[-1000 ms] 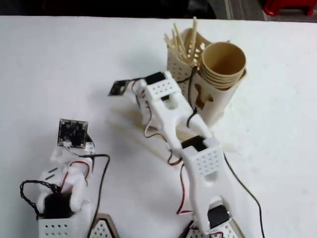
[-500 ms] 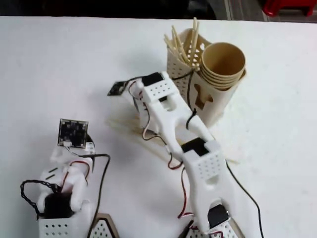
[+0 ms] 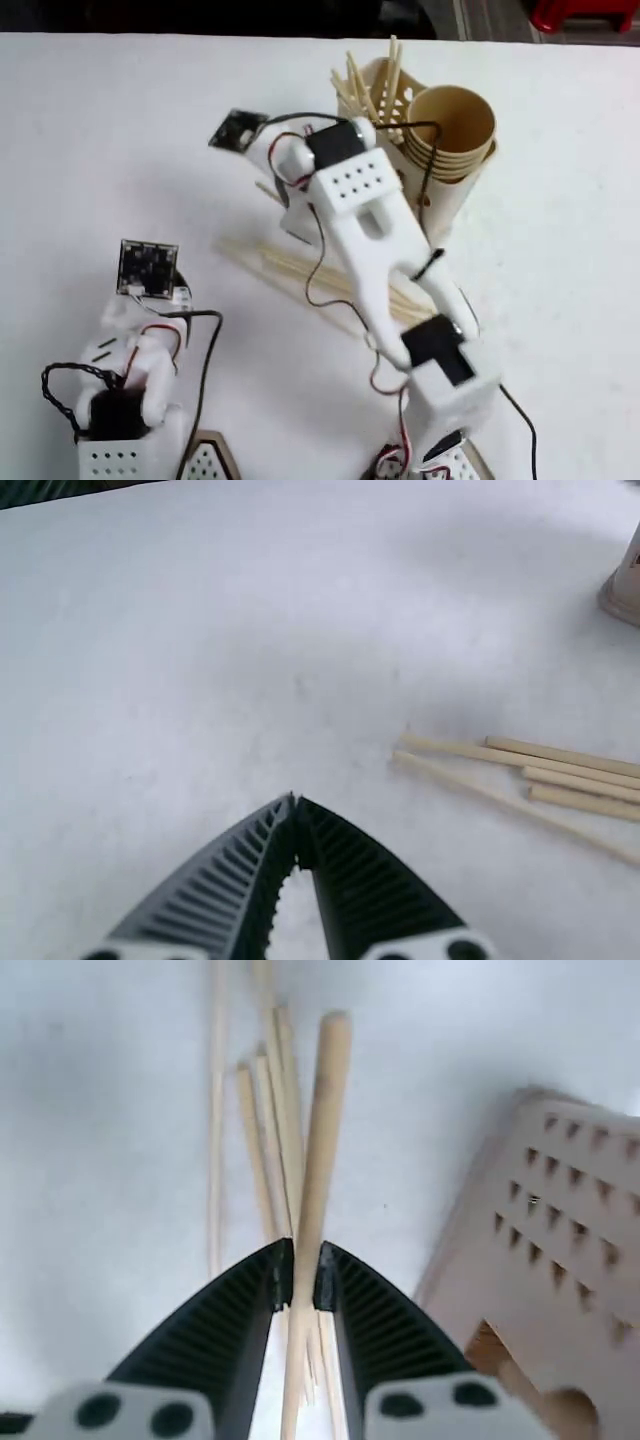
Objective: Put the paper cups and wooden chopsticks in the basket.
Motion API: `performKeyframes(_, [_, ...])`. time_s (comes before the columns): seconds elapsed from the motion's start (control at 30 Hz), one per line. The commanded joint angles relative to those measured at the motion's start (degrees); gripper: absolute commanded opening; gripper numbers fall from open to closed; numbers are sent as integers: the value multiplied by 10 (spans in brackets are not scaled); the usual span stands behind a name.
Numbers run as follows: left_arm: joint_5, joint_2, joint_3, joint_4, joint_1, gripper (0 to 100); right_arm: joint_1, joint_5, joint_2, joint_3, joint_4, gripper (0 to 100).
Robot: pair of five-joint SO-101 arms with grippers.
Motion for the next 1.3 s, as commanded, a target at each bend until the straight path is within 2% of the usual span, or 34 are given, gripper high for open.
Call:
performKeyframes(0.0, [-4, -7, -2, -13, -3, 27, -7, -25, -116, -9, 2, 18])
performKeyframes(0.23, [-4, -7, -3, -13, -4, 27, -26, -72, -249, -9, -44, 18])
performKeyframes(0.6, [-4, -7, -3, -13, -4, 27, -22, -78, -354, -9, -217, 18])
performKeyframes(0.7, [-4, -7, -3, -13, -4, 27, -3, -86, -360, -9, -270, 18])
performKeyframes(1.03, [-4, -7, -3, -13, -4, 27, 117, -208, -324, -4, -463, 19])
performKeyframes(1.27, [-4, -7, -3, -13, -4, 27, 156, -223, -235, -4, -520, 19])
